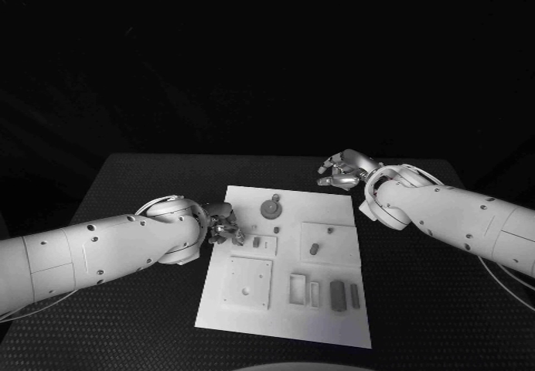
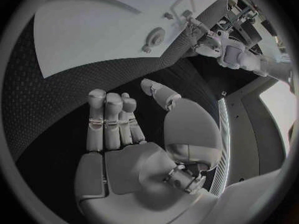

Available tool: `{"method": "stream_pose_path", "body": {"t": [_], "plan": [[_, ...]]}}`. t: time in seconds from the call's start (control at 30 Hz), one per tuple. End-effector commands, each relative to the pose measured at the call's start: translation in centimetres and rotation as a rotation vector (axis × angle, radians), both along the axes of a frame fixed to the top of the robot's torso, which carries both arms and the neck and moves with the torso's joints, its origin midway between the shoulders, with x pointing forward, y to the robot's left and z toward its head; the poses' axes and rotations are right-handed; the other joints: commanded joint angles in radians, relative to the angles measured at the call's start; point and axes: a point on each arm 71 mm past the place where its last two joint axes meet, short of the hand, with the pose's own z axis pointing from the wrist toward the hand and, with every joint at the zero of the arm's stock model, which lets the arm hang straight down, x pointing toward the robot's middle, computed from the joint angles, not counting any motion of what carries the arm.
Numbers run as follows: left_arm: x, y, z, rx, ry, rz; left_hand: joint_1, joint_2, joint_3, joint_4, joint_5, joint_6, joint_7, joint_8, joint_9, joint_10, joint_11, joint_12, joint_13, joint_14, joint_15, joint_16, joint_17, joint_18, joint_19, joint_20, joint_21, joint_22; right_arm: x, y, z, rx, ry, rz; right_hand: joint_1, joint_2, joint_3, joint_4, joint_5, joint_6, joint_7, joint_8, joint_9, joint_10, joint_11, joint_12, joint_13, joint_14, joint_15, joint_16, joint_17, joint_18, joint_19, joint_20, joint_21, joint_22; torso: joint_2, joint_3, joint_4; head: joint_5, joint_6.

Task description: Assemble the parts on the task board

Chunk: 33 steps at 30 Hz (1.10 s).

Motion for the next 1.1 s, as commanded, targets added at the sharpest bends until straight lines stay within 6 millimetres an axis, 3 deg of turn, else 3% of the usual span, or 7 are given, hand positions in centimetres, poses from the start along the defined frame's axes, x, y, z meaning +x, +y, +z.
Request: {"method": "stream_pose_path", "body": {"t": [0.03,0.53,1.1], "plan": [[-0.1,-0.1,-0.3,0.012,0.017,-0.005,0.012,0.021,0.008,-0.001,0.000,0.155,-0.094,0.002,0.112,-0.009,-0.019,0.005,0.001,0.005,0.002,0.005,0.001,0.005,0.003,-0.087,0.004,0.020,-0.1,0.2,0.0,-0.002,0.003,0.013,-0.008,0.002,-0.001,-0.006,0.007,0.024,0.014,0.004,-0.001,-0.113,0.016,0.005,-0.002,-0.008,-0.001,0.004,-0.001,0.045,0.002,-0.007,-0.004,0.018,0.000,0.0002,0.0001,0.000,0.001],[0.1,-0.3,-0.8,0.062,0.087,-0.029,0.015,0.021,0.013,-0.001,-0.006,0.152,-0.095,0.000,0.119,-0.011,-0.020,0.006,0.000,0.004,0.002,0.005,0.001,0.006,0.002,-0.087,0.007,0.020,0.0,0.2,0.0,-0.002,0.003,0.013,-0.008,0.002,-0.001,-0.006,0.007,0.024,0.014,0.004,-0.001,-0.113,0.016,0.005,-0.002,-0.008,-0.001,0.005,-0.002,0.045,0.002,-0.007,-0.004,0.018,0.001,0.0020,-0.0002,0.002,0.000],[0.3,-1.4,-0.8,0.065,0.073,-0.049,0.015,0.022,0.014,-0.001,-0.009,0.151,-0.095,0.000,0.122,-0.012,-0.020,0.007,0.000,0.004,0.002,0.005,0.001,0.006,0.001,-0.087,0.007,0.020,0.0,0.4,0.0,-0.002,0.004,0.017,-0.008,0.001,-0.001,-0.007,0.008,0.023,0.014,0.004,-0.001,-0.113,0.016,0.005,-0.003,-0.008,-0.001,0.005,-0.002,0.045,0.002,-0.007,-0.004,0.018,0.001,0.0000,-0.0013,0.001,-0.001]]}}
